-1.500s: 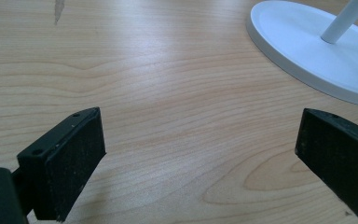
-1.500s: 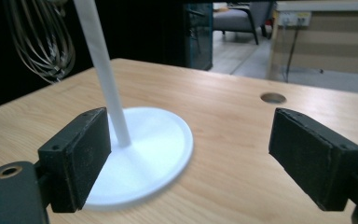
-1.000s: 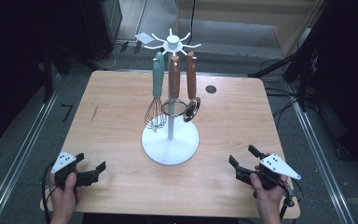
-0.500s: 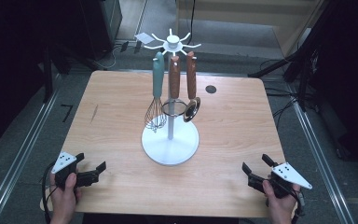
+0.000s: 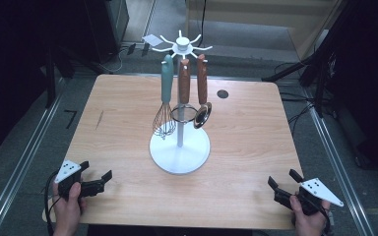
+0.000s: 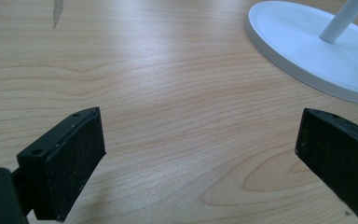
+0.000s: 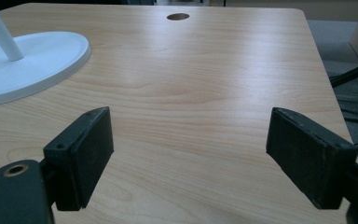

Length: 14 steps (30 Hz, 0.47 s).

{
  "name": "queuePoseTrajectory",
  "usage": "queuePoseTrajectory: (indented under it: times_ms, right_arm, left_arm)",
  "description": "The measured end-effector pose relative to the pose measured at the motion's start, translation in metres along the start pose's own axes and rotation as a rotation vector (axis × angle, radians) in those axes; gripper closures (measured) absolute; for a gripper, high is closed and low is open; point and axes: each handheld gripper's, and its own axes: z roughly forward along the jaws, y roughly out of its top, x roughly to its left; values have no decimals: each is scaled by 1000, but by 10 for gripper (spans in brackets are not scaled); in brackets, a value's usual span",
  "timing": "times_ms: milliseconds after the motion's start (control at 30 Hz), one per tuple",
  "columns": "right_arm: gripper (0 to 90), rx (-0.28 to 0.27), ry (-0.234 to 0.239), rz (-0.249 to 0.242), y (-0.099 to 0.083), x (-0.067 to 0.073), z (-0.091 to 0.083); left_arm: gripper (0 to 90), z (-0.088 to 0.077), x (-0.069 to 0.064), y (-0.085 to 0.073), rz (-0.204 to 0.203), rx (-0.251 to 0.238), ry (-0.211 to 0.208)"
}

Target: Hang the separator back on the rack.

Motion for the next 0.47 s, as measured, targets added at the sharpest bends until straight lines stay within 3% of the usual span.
queuePoseTrajectory:
  times_ms: [233,467]
  right_arm:
    - [152,-2,-37,24,-6,-14,-5]
    - [147,9,-50,24,-8,-16,-6]
  left_arm:
    - [17,0,0,0,-4,-4,-1]
    - [17,2,1,1,-2,0,-2]
